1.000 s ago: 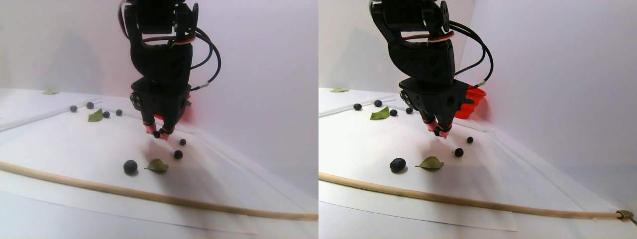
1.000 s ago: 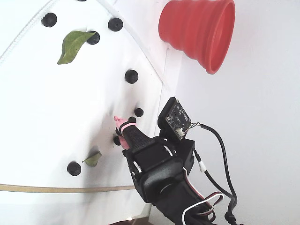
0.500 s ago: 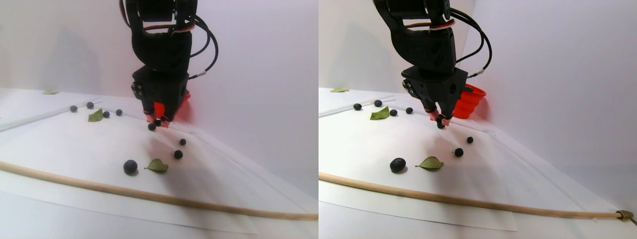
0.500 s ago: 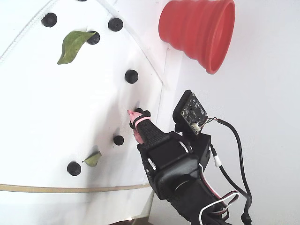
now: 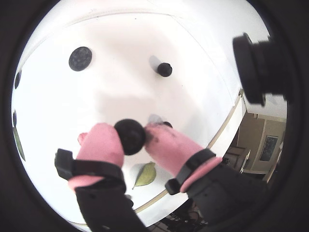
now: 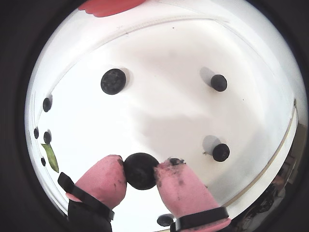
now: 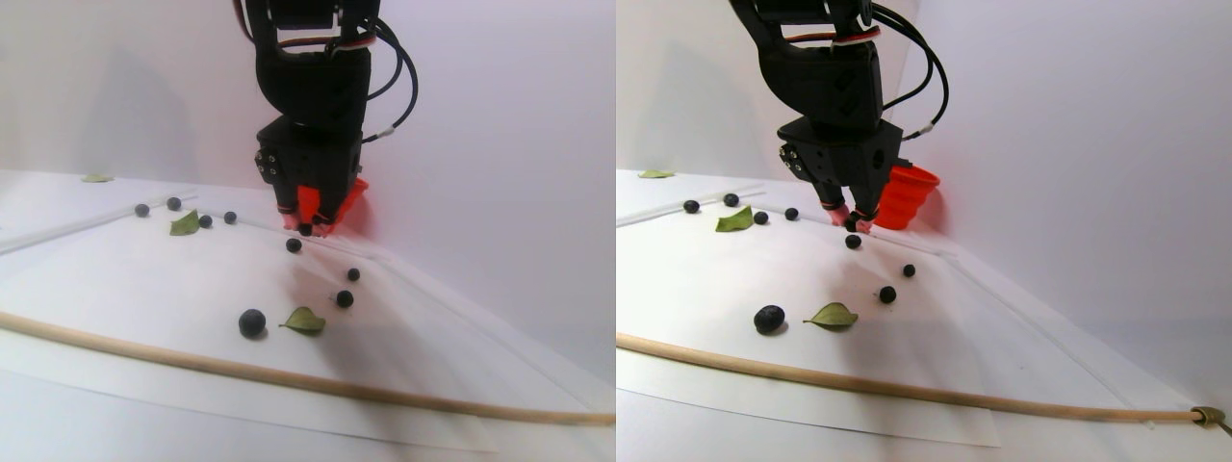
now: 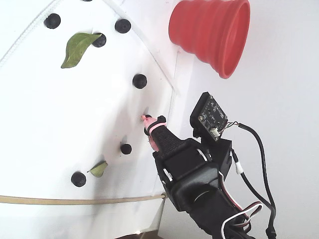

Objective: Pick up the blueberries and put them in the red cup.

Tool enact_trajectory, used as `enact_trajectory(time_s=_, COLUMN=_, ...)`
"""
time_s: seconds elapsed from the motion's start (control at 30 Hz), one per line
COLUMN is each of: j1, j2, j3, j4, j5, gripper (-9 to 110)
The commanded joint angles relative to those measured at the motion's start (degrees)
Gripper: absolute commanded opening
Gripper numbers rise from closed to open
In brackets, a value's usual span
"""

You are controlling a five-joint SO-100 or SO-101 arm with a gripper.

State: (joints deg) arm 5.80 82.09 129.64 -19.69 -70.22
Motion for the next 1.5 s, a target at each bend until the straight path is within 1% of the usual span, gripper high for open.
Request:
enact_trajectory(time_s=0.0, j1=1.4, j2=11.2, j3=-4.7, j4=2.1, j5=-0.1, gripper=10)
enact_trajectory(time_s=0.9, j1=1.4, j2=19.4, j3=-13.9, j4=9.3, j5=-2.3, gripper=10)
enact_trajectory(time_s=1.47, j1=3.6, j2=13.9, j3=-23.0, j4=9.6, j5=-3.3, gripper=10)
